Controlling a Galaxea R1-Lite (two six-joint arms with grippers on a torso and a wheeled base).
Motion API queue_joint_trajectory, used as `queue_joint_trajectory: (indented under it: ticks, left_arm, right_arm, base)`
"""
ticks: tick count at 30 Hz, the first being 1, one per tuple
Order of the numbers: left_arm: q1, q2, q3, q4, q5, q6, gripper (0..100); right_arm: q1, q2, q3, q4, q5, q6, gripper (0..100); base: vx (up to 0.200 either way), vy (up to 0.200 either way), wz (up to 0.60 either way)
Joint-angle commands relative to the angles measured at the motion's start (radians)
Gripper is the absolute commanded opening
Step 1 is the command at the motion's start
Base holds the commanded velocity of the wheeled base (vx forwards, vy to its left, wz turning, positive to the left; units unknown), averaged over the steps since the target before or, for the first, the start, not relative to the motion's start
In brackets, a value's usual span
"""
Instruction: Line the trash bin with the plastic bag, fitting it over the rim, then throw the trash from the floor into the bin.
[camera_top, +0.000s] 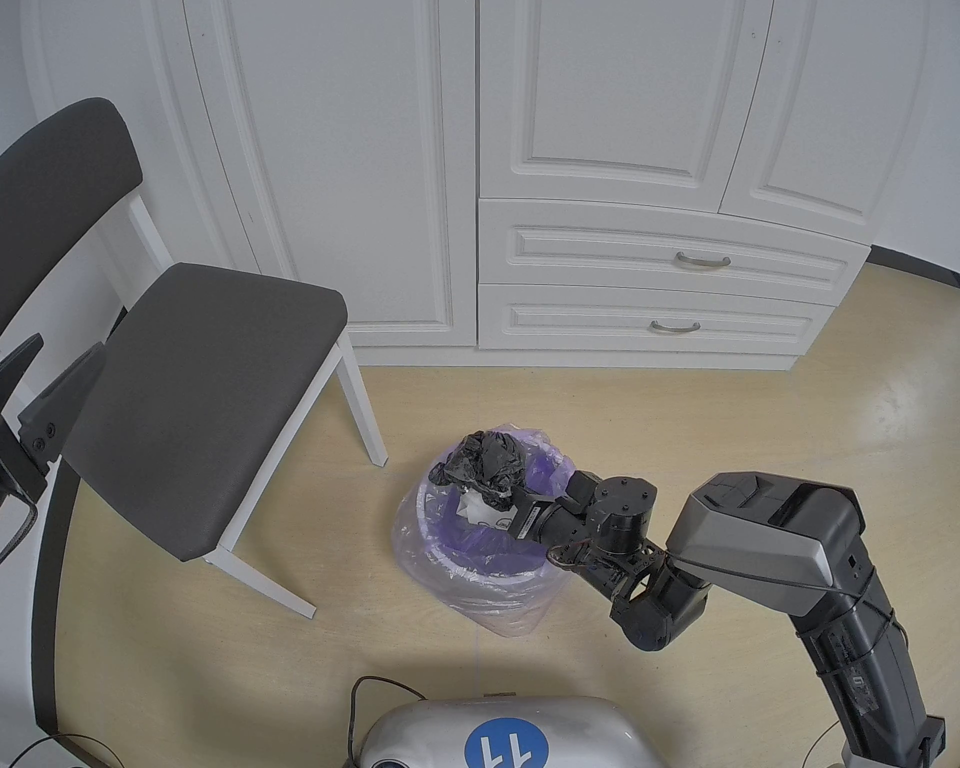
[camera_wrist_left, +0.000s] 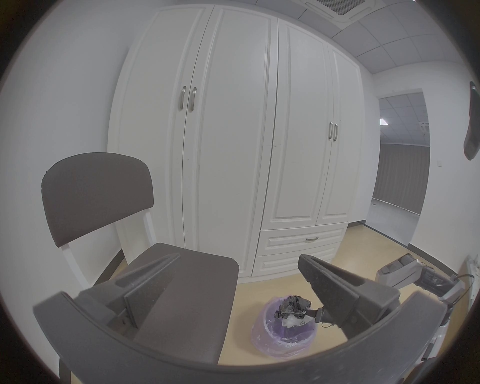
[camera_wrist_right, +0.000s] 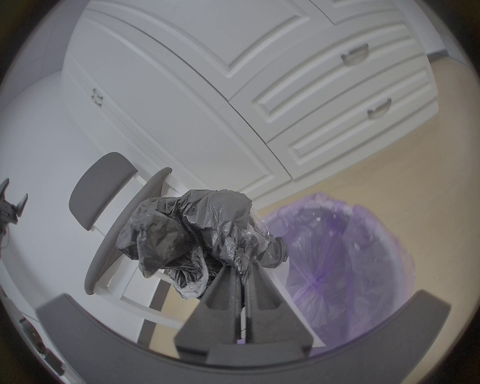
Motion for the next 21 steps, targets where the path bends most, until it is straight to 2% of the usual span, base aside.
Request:
queue_joint_trajectory:
  ticks: [1, 10, 18, 21]
  left_arm:
    - [-0.002, 0.005, 0.004, 0.000, 0.000, 0.000, 100]
    - [-0.002, 0.019, 0.004, 0.000, 0.000, 0.000, 100]
    - [-0.002, 0.023, 0.007, 0.000, -0.001, 0.000, 100]
    - [-0.002, 0.023, 0.007, 0.000, 0.000, 0.000, 100]
  right_arm:
    - [-0.043, 0.074, -0.039, 0.001, 0.035, 0.019, 0]
    - [-0.080, 0.134, -0.085, 0.023, 0.070, 0.018, 0]
    - [-0.089, 0.122, -0.036, 0.026, 0.073, -0.030, 0]
    - [-0.091, 0.081, 0.025, 0.029, 0.110, -0.036, 0]
  base:
    - [0.000, 0.000, 0.00]
    - [0.000, 0.000, 0.00]
    - [0.000, 0.000, 0.00]
    - [0.000, 0.000, 0.00]
